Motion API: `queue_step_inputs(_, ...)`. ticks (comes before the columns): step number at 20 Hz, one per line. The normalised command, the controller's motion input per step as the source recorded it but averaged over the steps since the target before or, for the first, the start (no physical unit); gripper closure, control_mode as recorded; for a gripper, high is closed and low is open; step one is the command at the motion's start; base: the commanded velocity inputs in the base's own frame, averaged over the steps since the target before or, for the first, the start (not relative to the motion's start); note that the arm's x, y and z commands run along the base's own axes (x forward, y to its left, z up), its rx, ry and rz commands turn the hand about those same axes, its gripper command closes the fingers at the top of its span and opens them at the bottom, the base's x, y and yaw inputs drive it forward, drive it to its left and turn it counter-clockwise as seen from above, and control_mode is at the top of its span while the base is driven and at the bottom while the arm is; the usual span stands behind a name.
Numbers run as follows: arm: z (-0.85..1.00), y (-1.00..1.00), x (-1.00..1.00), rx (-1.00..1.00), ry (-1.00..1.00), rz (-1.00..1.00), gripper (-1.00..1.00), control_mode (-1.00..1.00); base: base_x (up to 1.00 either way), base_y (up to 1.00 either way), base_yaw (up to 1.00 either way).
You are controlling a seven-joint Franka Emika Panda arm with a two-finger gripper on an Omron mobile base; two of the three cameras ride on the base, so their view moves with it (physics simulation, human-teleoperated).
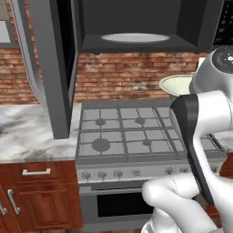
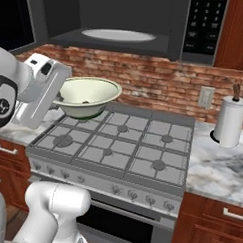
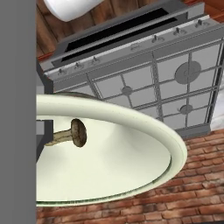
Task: Pick the mushroom from the sink and place it in the bowl. Then pick the bowl and place it in the microwave. Then close the microwave door and press the start button.
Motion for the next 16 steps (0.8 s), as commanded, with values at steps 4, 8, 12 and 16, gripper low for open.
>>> queue_step_inputs(4, 0.00, 0.00, 0.00, 0.00, 0.00, 0.00, 1.00, 1.00, 0.00, 0.22, 0.03)
queue_step_inputs(8, 0.00, 0.00, 0.00, 0.00, 0.00, 0.00, 1.00, 1.00, 0.00, 0.02, 0.01)
queue_step_inputs(12, 0.00, 0.00, 0.00, 0.00, 0.00, 0.00, 1.00, 1.00, 0.00, 0.00, 0.02)
queue_step_inputs(16, 0.00, 0.00, 0.00, 0.00, 0.00, 0.00, 1.00, 1.00, 0.00, 0.00, 0.01)
